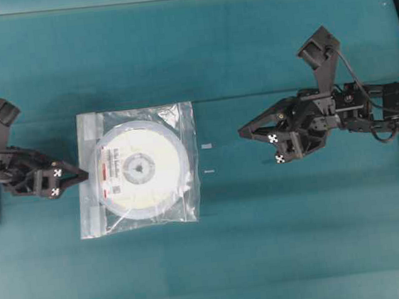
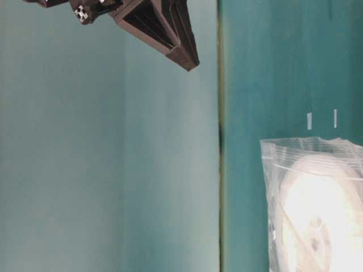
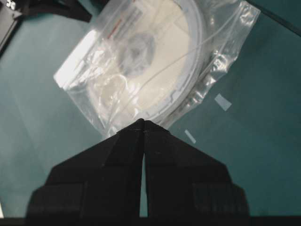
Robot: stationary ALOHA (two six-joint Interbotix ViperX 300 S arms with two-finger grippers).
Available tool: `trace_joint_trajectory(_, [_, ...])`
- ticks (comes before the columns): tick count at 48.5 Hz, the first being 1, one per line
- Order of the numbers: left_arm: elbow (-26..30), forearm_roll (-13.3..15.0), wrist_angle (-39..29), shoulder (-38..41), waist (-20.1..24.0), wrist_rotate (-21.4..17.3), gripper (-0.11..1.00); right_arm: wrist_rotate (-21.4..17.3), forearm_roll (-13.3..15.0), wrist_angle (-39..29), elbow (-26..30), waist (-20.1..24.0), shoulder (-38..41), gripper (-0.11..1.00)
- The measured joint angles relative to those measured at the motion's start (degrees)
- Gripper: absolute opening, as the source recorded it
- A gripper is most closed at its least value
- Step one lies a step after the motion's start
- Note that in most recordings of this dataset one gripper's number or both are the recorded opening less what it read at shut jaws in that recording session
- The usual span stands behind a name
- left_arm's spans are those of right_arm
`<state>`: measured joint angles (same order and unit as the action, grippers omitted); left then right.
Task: Take out the reel from the clear zip bag.
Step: 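Grasp the left edge of the clear zip bag with the left gripper, then reach the right gripper toward the bag opening on the right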
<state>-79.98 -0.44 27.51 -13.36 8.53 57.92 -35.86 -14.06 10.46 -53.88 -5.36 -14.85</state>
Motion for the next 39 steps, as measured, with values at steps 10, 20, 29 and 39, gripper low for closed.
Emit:
trace_joint_trajectory(10, [0.9, 0.0, 2.7, 3.2, 0.1, 0.3, 0.90, 0.0, 0.1, 0.0, 0.1, 0.0, 0.0, 0.00])
trace_joint_trajectory(20, [1.5, -0.1, 3.1, 4.0, 0.1, 0.7, 0.89, 0.1, 0.0, -0.1, 0.0, 0.0, 0.0, 0.00])
trace_joint_trajectory(29, [1.8, 0.0, 3.0, 4.3, 0.1, 0.7, 0.83, 0.0, 0.0, -0.4, 0.0, 0.0, 0.0, 0.00])
trace_joint_trajectory(39, [2.1, 0.0, 3.0, 4.7, 0.4, 0.9, 0.69, 0.0, 0.0, -2.5, 0.0, 0.0, 0.0, 0.00])
